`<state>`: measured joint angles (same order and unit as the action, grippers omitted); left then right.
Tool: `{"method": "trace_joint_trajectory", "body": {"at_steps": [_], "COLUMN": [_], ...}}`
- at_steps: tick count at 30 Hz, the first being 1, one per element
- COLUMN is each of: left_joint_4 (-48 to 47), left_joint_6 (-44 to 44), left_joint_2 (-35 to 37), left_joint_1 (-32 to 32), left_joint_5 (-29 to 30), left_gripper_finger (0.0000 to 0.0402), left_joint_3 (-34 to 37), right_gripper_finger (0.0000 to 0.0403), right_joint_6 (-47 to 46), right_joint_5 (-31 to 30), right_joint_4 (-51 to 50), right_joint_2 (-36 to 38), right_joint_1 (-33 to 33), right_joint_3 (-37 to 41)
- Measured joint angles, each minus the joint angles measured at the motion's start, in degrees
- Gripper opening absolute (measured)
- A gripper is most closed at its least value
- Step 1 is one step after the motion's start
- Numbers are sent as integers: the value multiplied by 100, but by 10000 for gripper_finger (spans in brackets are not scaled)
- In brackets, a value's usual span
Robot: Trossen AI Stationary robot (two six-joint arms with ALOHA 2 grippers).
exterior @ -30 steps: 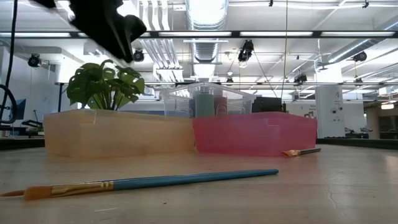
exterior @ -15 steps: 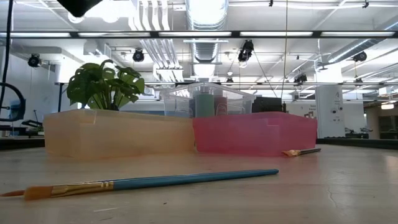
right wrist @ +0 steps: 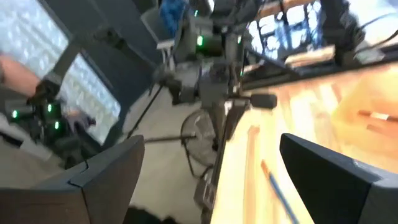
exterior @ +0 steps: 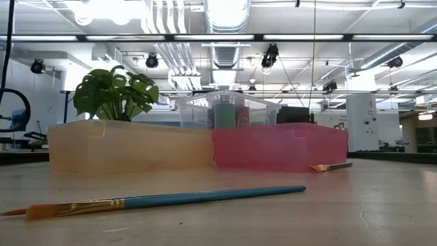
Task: Pick & Place Paint Supplies
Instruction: Put the bottom blue paint brush into the yellow bin
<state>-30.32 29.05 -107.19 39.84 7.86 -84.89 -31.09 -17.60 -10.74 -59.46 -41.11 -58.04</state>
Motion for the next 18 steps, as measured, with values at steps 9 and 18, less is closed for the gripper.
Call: {"method": "trace_joint_trajectory", "body": {"at_steps": [9,18], "left_joint_4": [-596,-986], "left_joint_6": [203,1019], "left_joint_2": [-619,-626], "left_joint_1": [-19,-78], "left_joint_5": [309,590], "left_gripper_finger": [102,102], "left_joint_3": [-768,-766], "right_gripper_finger": [370,370], "right_joint_6": [-144,-107], "right_joint_5": [-16,-233], "right_joint_4": [-349,-380], "right_joint_2": [0,0], "right_joint_1": [-189,-176], "right_joint_3": [6,184]}}
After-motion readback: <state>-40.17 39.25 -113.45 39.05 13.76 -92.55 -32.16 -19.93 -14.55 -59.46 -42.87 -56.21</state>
